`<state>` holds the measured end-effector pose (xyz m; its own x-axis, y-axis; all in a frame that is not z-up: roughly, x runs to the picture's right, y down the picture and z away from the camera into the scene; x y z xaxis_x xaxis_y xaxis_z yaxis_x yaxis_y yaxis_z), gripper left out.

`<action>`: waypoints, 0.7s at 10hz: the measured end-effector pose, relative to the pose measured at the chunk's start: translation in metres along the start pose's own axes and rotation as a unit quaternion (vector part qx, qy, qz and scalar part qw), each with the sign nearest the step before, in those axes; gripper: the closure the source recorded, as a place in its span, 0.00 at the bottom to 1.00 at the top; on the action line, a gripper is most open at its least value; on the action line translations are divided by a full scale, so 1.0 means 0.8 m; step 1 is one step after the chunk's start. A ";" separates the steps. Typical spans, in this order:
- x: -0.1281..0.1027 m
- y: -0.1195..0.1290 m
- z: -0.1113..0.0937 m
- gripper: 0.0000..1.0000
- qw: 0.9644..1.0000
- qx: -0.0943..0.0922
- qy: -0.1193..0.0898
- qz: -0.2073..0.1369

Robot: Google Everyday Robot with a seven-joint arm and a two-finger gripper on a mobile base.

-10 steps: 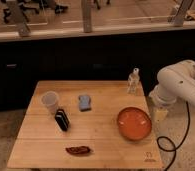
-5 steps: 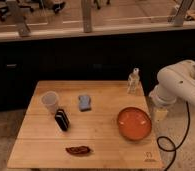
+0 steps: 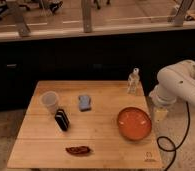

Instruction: Knock the eraser over

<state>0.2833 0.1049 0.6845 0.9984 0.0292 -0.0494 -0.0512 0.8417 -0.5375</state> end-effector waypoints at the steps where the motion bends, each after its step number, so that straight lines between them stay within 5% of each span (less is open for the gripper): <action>1: -0.002 0.002 0.000 0.20 1.000 -0.001 0.002 -0.004; 4: -0.050 0.003 -0.001 0.20 0.999 -0.004 0.003 -0.032; 7: -0.059 0.005 -0.001 0.20 0.999 -0.006 0.008 -0.046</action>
<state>0.2362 0.1062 0.6839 0.9983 -0.0565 -0.0128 0.0401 0.8334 -0.5513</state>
